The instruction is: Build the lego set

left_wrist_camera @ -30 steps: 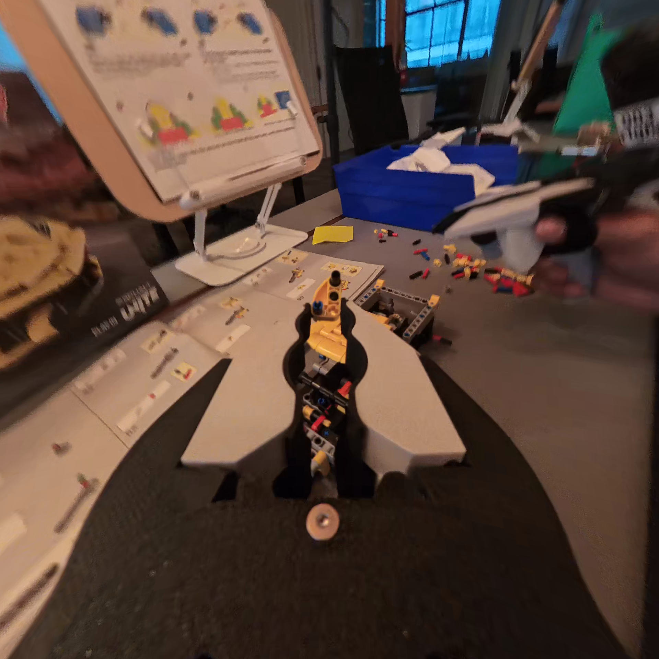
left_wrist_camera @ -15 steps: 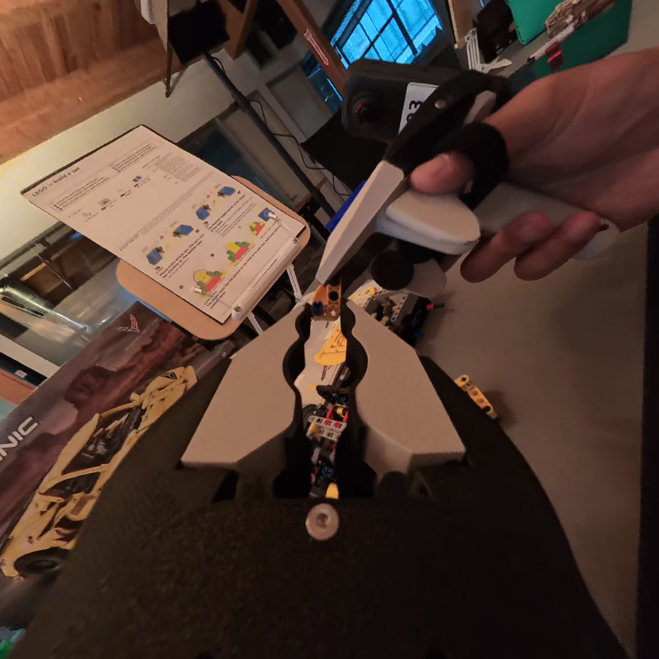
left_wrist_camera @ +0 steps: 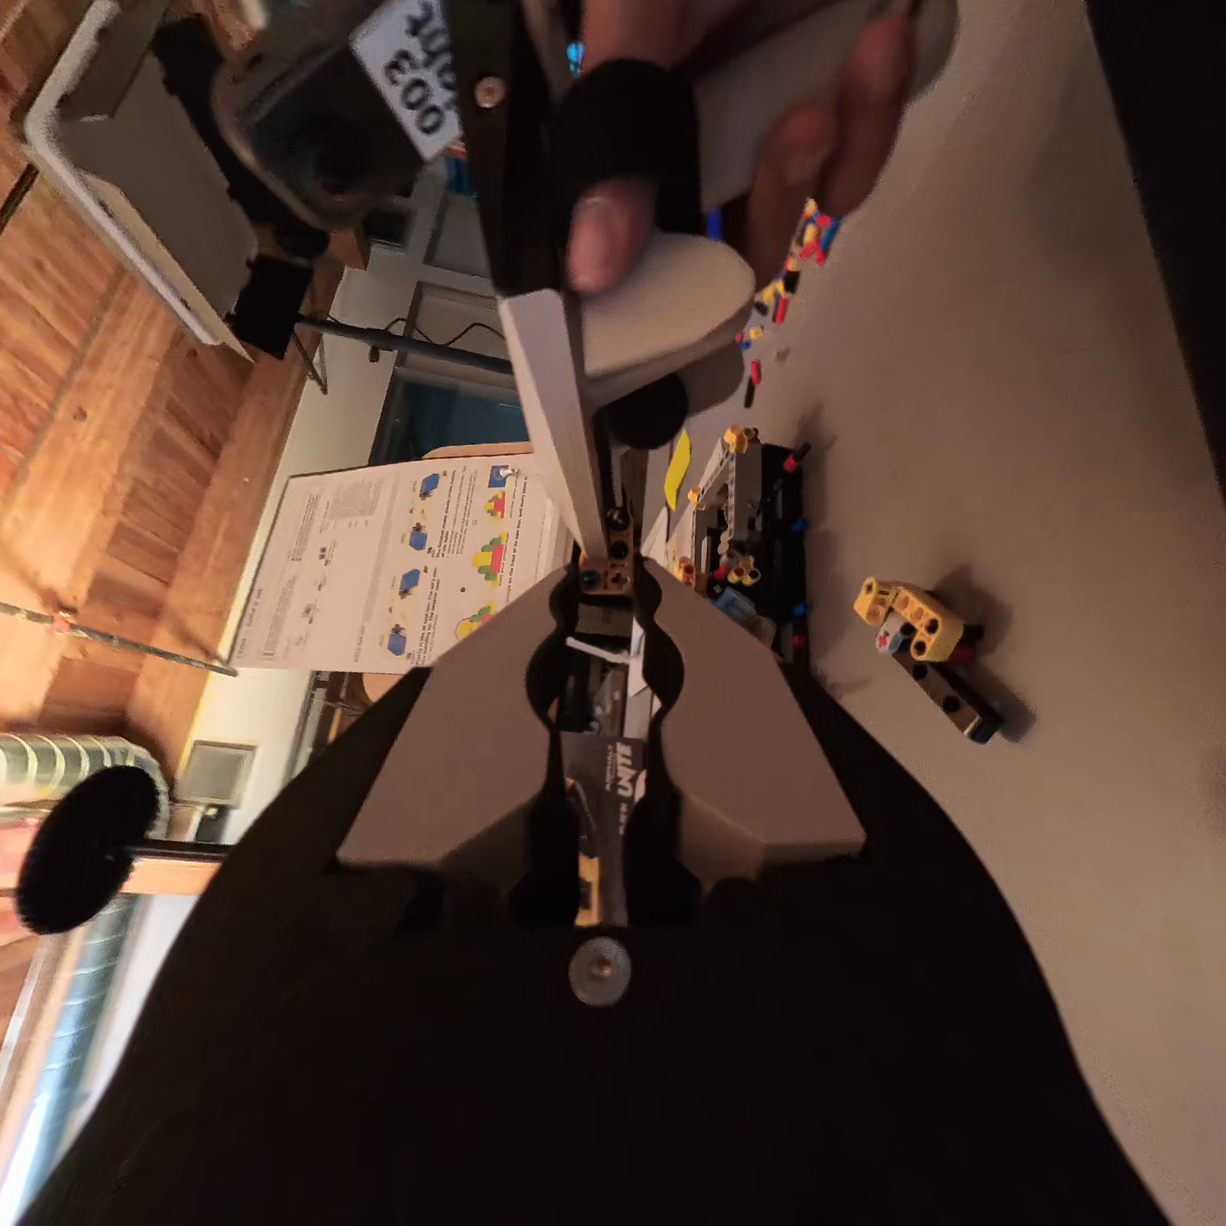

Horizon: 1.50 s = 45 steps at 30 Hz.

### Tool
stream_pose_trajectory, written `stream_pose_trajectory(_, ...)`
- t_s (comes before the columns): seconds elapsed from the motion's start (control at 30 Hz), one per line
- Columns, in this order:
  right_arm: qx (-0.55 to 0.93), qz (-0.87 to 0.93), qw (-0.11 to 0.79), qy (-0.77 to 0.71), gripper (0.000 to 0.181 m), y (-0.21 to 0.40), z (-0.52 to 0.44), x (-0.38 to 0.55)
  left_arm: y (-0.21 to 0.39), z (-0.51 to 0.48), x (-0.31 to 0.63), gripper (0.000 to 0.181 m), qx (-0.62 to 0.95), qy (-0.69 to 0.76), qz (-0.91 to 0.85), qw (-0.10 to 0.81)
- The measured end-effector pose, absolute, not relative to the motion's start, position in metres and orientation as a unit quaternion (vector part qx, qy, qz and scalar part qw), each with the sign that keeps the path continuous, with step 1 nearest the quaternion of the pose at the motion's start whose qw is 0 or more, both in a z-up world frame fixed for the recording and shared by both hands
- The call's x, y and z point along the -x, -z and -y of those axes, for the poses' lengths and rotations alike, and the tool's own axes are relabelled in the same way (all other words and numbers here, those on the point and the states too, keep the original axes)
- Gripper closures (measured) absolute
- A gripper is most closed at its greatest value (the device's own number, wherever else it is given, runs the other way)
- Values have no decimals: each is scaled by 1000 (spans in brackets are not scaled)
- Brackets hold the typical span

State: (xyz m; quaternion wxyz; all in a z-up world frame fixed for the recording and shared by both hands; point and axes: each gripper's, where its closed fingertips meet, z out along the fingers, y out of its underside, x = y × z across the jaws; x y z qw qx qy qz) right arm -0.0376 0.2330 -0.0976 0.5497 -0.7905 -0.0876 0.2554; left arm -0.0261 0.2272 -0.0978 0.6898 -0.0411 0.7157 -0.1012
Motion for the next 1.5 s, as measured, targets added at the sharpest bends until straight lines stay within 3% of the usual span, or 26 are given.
stream_pose_trajectory(0.33,856,106,492,-120,166,137,-227,13,138,-243,32,165,166,121,-783,587)
stream_pose_trajectory(0.5,924,125,347,-96,166,176,-212,13,177,-257,46,154,356,299,-823,326)
stream_pose_trajectory(0.6,940,123,304,-92,166,185,-213,21,184,-248,54,154,388,340,-824,235)
stream_pose_trajectory(0.77,947,95,291,-97,166,192,-214,22,202,-237,55,155,415,313,-830,202)
stream_pose_trajectory(0.9,948,98,285,-100,166,192,-211,19,194,-197,59,155,416,397,-805,147)
stream_pose_trajectory(1.07,941,143,291,-90,166,180,-207,13,182,-232,32,155,427,384,-785,231)
stream_pose_trajectory(1.5,934,284,206,-63,165,196,-218,13,195,-221,24,150,344,438,-822,120)
